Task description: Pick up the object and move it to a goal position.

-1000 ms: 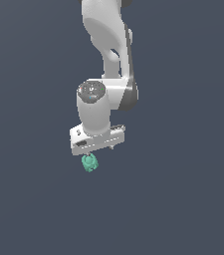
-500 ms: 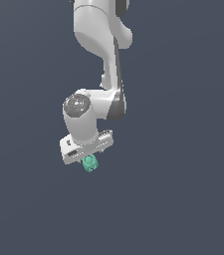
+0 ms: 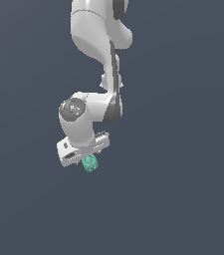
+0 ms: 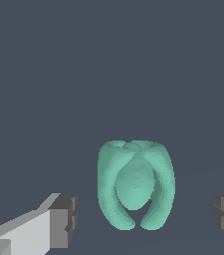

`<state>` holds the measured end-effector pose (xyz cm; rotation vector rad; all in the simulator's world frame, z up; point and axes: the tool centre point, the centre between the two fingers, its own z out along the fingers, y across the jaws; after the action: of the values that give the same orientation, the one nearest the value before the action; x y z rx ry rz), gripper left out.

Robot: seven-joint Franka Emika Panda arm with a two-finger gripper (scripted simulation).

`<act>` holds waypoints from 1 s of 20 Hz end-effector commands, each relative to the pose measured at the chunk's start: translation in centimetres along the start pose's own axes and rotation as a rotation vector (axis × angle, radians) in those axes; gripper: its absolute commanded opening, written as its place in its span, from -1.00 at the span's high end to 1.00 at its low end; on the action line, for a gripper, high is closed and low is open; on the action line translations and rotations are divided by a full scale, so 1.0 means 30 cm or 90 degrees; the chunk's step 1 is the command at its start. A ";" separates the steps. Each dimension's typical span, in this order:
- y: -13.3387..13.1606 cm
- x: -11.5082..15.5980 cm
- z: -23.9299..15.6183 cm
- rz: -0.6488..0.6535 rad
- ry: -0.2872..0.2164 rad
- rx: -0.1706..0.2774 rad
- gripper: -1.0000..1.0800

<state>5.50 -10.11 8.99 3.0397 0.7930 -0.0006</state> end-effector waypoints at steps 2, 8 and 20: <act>0.000 0.000 0.011 0.000 0.000 0.000 -0.92; -0.002 -0.001 0.102 -0.002 0.000 0.000 -0.92; 0.000 0.001 0.167 -0.003 0.000 0.000 1.00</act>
<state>5.52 -10.11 3.97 3.0380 0.8000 -0.0004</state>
